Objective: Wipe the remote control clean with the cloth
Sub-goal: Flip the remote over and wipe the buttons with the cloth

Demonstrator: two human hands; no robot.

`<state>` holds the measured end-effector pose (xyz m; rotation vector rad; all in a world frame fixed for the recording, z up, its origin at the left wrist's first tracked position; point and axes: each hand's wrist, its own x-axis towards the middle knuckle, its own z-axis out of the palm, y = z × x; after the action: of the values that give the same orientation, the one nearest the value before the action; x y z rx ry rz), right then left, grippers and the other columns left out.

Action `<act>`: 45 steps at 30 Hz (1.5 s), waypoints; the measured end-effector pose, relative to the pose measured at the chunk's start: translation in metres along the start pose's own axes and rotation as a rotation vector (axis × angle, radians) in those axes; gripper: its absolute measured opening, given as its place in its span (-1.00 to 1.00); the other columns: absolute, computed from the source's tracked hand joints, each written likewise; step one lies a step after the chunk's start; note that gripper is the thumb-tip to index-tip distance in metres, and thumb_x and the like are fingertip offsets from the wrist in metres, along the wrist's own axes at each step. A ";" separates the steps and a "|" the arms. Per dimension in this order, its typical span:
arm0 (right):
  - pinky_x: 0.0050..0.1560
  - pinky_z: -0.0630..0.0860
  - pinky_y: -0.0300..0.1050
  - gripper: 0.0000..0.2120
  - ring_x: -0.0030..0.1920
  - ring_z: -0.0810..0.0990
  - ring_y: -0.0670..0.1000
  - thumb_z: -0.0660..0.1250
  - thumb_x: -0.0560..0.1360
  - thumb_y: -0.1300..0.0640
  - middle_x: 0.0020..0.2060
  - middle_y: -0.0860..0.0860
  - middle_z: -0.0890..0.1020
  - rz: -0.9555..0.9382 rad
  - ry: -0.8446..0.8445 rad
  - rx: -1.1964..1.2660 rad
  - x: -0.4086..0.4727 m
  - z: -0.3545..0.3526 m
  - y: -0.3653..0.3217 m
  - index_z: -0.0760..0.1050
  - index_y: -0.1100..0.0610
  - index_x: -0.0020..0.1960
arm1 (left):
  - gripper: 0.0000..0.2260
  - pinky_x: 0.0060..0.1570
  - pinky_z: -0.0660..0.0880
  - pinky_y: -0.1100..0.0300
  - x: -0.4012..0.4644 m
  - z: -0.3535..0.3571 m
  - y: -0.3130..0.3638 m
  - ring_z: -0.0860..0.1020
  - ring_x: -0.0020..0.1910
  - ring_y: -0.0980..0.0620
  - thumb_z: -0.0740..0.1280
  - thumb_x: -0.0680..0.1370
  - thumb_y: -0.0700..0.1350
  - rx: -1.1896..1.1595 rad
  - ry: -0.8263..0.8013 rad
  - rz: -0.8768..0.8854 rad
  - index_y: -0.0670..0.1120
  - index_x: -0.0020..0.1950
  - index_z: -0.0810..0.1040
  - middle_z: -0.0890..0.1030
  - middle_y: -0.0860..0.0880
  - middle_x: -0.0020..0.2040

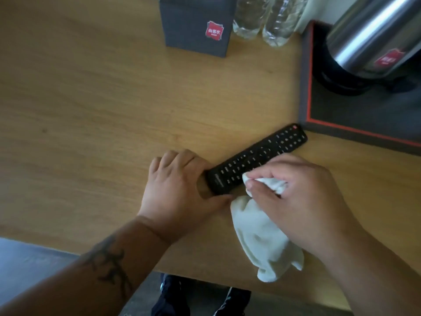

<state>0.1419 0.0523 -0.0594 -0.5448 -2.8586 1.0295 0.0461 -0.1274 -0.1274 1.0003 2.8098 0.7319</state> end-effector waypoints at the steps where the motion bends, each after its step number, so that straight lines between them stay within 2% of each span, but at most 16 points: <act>1: -0.20 0.43 -0.43 -0.92 -0.13 0.61 -0.20 0.49 0.41 0.06 -0.19 -0.22 0.63 0.037 0.021 0.029 -0.007 -0.006 0.004 0.68 -0.12 -0.13 | -0.39 0.07 0.34 0.08 -0.006 -0.001 0.003 0.46 0.02 0.04 0.27 0.26 0.55 0.008 -0.023 -0.010 0.10 0.00 0.58 0.54 0.13 -0.01; 4: -0.26 0.42 -0.47 -0.89 -0.16 0.62 -0.23 0.49 0.41 0.08 -0.21 -0.23 0.66 0.165 0.044 0.148 -0.023 -0.021 0.019 0.68 -0.14 -0.14 | -0.36 0.09 0.34 0.12 -0.019 -0.002 0.005 0.47 0.02 0.05 0.27 0.27 0.56 0.018 -0.069 0.141 0.06 0.01 0.57 0.54 0.11 0.01; 7: -0.31 0.46 -0.41 -0.90 -0.24 0.65 -0.20 0.49 0.42 0.09 -0.22 -0.22 0.68 0.240 0.060 0.223 -0.027 -0.030 0.033 0.68 -0.13 -0.16 | -0.25 0.24 0.33 0.08 -0.001 -0.007 0.000 0.43 0.20 -0.02 0.32 0.31 0.46 0.095 -0.059 0.340 -0.01 0.32 0.48 0.49 0.00 0.23; 9: -0.28 0.47 -0.40 -0.92 -0.21 0.65 -0.20 0.49 0.41 0.07 -0.22 -0.21 0.69 0.258 0.082 0.221 -0.025 -0.032 0.038 0.69 -0.12 -0.17 | -0.12 0.40 0.20 -0.01 0.026 -0.009 0.001 0.30 0.41 -0.07 0.26 0.33 0.48 0.182 -0.122 0.455 -0.01 0.50 0.29 0.37 -0.04 0.42; 11: -0.27 0.45 -0.42 -0.93 -0.19 0.63 -0.22 0.49 0.40 0.06 -0.22 -0.21 0.68 0.263 0.103 0.217 -0.022 -0.031 0.042 0.69 -0.13 -0.18 | -0.12 0.49 0.05 -0.03 0.051 -0.007 0.008 0.24 0.50 -0.11 0.20 0.38 0.49 0.235 -0.180 0.486 -0.01 0.54 0.23 0.34 -0.06 0.49; 13: -0.27 0.44 -0.43 -0.94 -0.19 0.63 -0.23 0.49 0.40 0.03 -0.23 -0.23 0.67 0.255 0.104 0.193 -0.019 -0.029 0.045 0.69 -0.14 -0.18 | -0.21 0.44 0.12 0.00 0.063 0.000 0.015 0.39 0.39 -0.12 0.15 0.46 0.45 0.276 -0.200 0.487 -0.04 0.52 0.30 0.47 -0.07 0.39; 15: -0.27 0.45 -0.43 -0.94 -0.19 0.62 -0.23 0.48 0.39 0.01 -0.23 -0.23 0.67 0.247 0.101 0.173 -0.015 -0.029 0.046 0.69 -0.15 -0.18 | -0.34 0.27 0.31 0.01 0.064 0.006 0.017 0.51 0.19 -0.12 0.15 0.52 0.37 0.285 -0.151 0.503 -0.05 0.44 0.41 0.57 -0.04 0.23; 18: -0.22 0.45 -0.42 -0.96 -0.16 0.61 -0.25 0.48 0.41 0.01 -0.21 -0.23 0.66 0.210 0.107 0.125 -0.003 -0.035 0.045 0.69 -0.14 -0.16 | -0.44 0.07 0.49 -0.02 0.058 0.012 0.016 0.55 0.05 -0.10 0.20 0.54 0.29 0.255 -0.078 0.565 -0.06 0.38 0.49 0.60 -0.03 0.15; 22: -0.12 0.48 -0.28 -0.94 -0.12 0.58 -0.18 0.43 0.44 -0.01 -0.17 -0.18 0.64 0.101 0.089 -0.028 0.023 -0.032 0.037 0.69 -0.11 -0.12 | -0.48 0.09 0.49 -0.06 0.050 0.018 0.016 0.54 0.05 -0.13 0.21 0.58 0.25 0.236 -0.059 0.580 -0.09 0.36 0.51 0.60 -0.05 0.17; 25: -0.14 0.51 -0.15 -0.91 -0.13 0.57 -0.12 0.39 0.48 -0.03 -0.12 -0.14 0.60 0.040 0.009 -0.135 0.033 -0.016 0.031 0.67 -0.11 -0.07 | -0.49 0.10 0.41 -0.01 0.048 0.017 0.016 0.51 0.04 -0.11 0.16 0.59 0.26 0.237 -0.069 0.567 -0.07 0.34 0.53 0.60 -0.02 0.14; 29: -0.25 0.40 -0.32 -0.91 -0.19 0.54 -0.14 0.40 0.47 -0.03 -0.16 -0.15 0.59 0.061 0.057 -0.156 0.025 -0.015 0.042 0.68 -0.11 -0.07 | -0.47 0.12 0.43 -0.01 0.049 0.016 0.018 0.50 0.07 -0.08 0.17 0.58 0.27 0.208 -0.101 0.534 -0.06 0.37 0.51 0.59 0.00 0.15; 33: -0.22 0.48 -0.24 -0.93 -0.20 0.56 -0.17 0.41 0.45 0.00 -0.20 -0.17 0.61 0.169 0.027 -0.137 0.015 -0.028 0.049 0.67 -0.10 -0.14 | -0.47 0.12 0.49 -0.02 0.050 0.016 0.021 0.49 0.08 -0.05 0.22 0.57 0.26 0.172 -0.122 0.534 -0.06 0.39 0.50 0.58 0.01 0.17; 36: -0.27 0.45 -0.29 -0.94 -0.21 0.56 -0.18 0.40 0.43 -0.01 -0.25 -0.19 0.60 0.163 0.015 -0.137 0.020 -0.031 0.047 0.66 -0.11 -0.18 | -0.47 0.12 0.49 0.00 0.051 0.015 0.020 0.49 0.09 -0.03 0.23 0.56 0.26 0.149 -0.130 0.516 -0.04 0.39 0.49 0.57 0.03 0.16; 40: -0.27 0.41 -0.34 -0.94 -0.22 0.54 -0.16 0.41 0.46 0.01 -0.21 -0.16 0.57 0.066 0.052 -0.140 0.030 -0.018 0.041 0.67 -0.08 -0.13 | -0.47 0.13 0.47 0.01 0.051 0.015 0.021 0.47 0.10 -0.02 0.22 0.54 0.27 0.148 -0.142 0.503 -0.01 0.38 0.50 0.57 0.04 0.15; 45: -0.21 0.43 -0.44 -0.94 -0.23 0.55 -0.21 0.42 0.47 0.02 -0.20 -0.18 0.58 0.160 0.159 -0.085 0.001 -0.020 0.056 0.66 -0.07 -0.08 | -0.46 0.15 0.44 0.05 0.049 0.014 0.022 0.47 0.12 0.00 0.22 0.54 0.28 0.137 -0.165 0.473 0.00 0.41 0.46 0.55 0.07 0.16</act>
<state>0.1617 0.1049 -0.0793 -0.8347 -2.7644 0.8432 0.0233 -0.0762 -0.1253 1.6951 2.5294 0.4624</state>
